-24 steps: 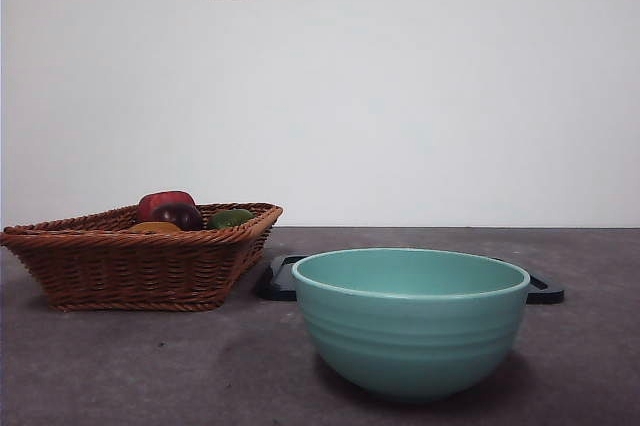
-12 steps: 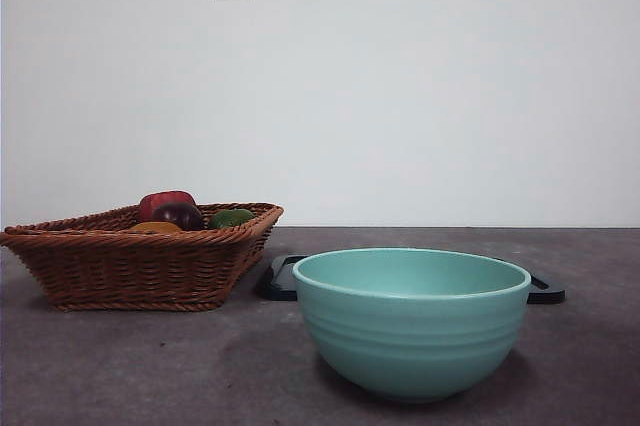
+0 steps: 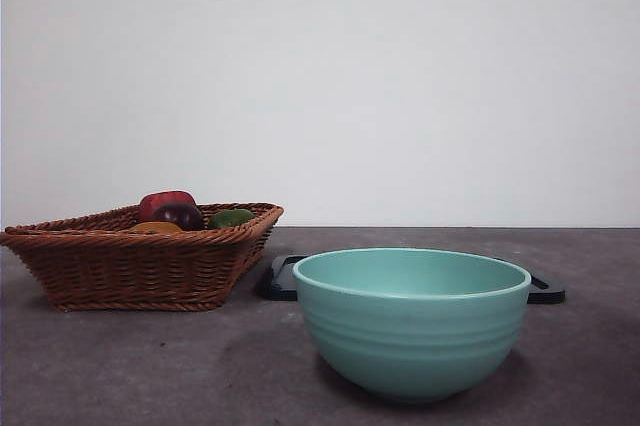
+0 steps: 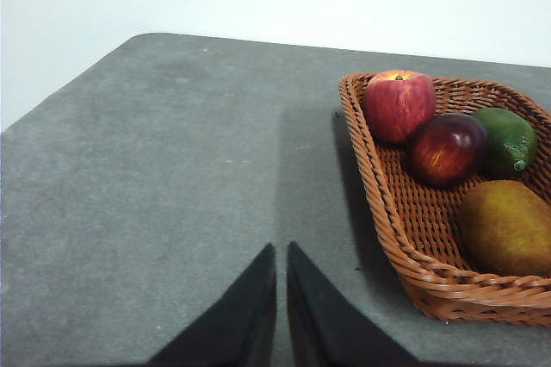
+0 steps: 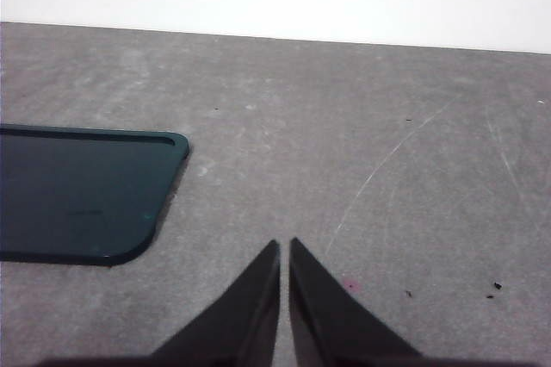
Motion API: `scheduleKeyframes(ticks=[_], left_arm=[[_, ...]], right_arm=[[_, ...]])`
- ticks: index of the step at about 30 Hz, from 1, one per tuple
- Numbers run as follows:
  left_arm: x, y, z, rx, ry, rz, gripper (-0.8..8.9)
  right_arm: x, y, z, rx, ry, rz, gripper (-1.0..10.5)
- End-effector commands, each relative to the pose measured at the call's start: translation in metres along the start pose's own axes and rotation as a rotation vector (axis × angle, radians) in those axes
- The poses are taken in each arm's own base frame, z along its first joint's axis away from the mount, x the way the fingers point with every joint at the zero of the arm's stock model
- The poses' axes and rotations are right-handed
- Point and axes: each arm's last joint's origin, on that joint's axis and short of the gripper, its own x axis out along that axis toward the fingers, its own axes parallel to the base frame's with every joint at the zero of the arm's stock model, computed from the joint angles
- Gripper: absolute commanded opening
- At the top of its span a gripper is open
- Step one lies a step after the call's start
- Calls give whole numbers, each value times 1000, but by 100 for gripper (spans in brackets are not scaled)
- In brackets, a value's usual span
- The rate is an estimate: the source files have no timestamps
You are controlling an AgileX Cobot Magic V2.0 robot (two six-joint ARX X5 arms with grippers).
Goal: Pick up the wifruite, put it on the bowl, pick up the plate, put it on desk
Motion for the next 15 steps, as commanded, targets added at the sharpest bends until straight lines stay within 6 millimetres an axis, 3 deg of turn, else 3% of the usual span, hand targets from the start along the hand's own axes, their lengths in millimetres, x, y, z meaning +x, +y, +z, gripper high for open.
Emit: scheduleKeyframes(ticks=[1, 15], left_arm=[[2, 0, -7, -3, 25, 1, 19], [2, 0, -7, -3, 26, 1, 19]], right_arm=[[0, 0, -3, 13, 13, -8, 12], [0, 0, 0, 15, -17, -6, 12]])
